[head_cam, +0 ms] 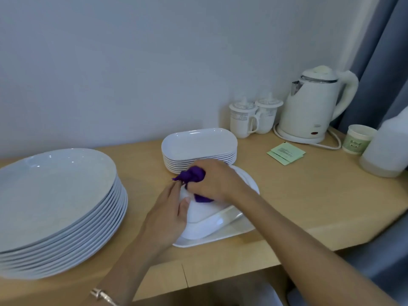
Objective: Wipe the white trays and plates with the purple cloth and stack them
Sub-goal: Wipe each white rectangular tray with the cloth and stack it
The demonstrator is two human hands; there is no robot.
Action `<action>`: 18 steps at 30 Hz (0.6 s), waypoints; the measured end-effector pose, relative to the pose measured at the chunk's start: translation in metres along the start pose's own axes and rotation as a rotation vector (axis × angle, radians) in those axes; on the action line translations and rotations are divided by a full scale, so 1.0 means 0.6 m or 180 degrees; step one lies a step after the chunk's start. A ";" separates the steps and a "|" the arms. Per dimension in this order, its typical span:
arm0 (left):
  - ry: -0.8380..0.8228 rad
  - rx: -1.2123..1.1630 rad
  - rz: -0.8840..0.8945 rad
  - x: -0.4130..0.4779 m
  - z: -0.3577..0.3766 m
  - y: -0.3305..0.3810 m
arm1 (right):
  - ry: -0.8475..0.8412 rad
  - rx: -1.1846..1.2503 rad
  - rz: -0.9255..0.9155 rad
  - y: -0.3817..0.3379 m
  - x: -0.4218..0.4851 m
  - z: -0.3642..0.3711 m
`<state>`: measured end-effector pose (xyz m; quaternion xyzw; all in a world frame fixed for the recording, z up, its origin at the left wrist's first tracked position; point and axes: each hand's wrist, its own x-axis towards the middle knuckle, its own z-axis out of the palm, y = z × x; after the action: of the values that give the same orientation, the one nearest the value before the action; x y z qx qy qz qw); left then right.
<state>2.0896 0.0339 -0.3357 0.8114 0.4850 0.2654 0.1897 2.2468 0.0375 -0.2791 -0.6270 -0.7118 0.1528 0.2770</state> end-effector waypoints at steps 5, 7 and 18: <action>0.0004 -0.0044 -0.0032 -0.008 -0.003 -0.007 | -0.0147 0.0268 0.1245 0.092 0.000 -0.100; -0.0039 -0.0074 -0.0041 -0.006 -0.002 -0.012 | -0.0173 0.0363 0.1100 0.083 -0.003 -0.091; 0.0162 -0.0352 -0.0171 -0.009 0.000 -0.017 | 0.0012 0.0443 0.0914 0.077 -0.022 -0.067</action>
<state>2.0806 0.0335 -0.3427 0.7793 0.4959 0.3072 0.2288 2.3087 0.0270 -0.2756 -0.7020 -0.6020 0.2387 0.2964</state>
